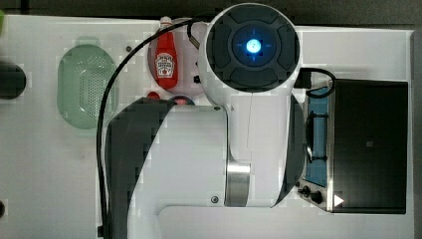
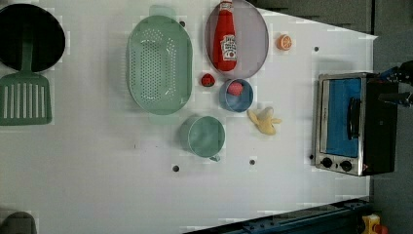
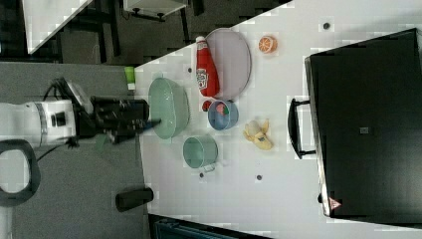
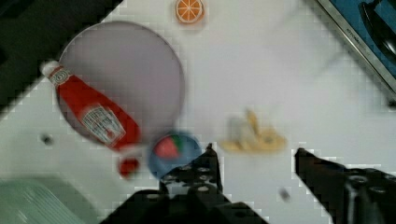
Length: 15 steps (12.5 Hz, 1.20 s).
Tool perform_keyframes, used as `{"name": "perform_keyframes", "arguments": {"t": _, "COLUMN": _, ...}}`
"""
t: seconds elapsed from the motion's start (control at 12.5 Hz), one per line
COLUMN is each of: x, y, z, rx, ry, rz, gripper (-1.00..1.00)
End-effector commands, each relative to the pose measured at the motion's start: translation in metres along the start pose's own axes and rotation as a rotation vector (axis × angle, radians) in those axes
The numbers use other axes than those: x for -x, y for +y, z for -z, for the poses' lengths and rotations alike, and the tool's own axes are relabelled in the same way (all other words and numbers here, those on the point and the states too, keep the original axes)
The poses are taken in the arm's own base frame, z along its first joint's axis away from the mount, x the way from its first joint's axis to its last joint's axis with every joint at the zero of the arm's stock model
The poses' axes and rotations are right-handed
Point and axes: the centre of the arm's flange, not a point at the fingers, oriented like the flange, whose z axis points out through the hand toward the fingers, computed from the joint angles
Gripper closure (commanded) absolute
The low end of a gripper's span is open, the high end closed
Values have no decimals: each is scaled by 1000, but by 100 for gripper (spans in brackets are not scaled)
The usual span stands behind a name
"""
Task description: Pick Banana and place it in mug.
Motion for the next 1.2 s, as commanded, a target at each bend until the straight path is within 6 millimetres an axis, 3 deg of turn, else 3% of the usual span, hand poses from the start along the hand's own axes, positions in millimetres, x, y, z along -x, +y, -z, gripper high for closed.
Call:
{"name": "perform_keyframes", "arguments": {"t": 0.08, "x": 66, "y": 82, "z": 78, "rx": -4, "ry": -27, "rz": -27, "gripper": -59}}
{"name": "perform_keyframes", "arguments": {"t": 0.24, "x": 66, "y": 81, "z": 74, "rx": 2, "ry": -33, "rz": -26, "gripper": -100}}
{"name": "perform_keyframes", "arguments": {"t": 0.4, "x": 65, "y": 78, "z": 54, "rx": 29, "ry": -62, "rz": -22, "gripper": -100}}
{"name": "perform_keyframes", "arguments": {"t": 0.72, "x": 55, "y": 65, "z": -27, "rx": 59, "ry": -94, "rz": 15, "gripper": -100}}
{"name": "perform_keyframes", "arguments": {"t": 1.2, "x": 41, "y": 48, "z": -156, "rx": 36, "ry": -76, "rz": 245, "gripper": -100}}
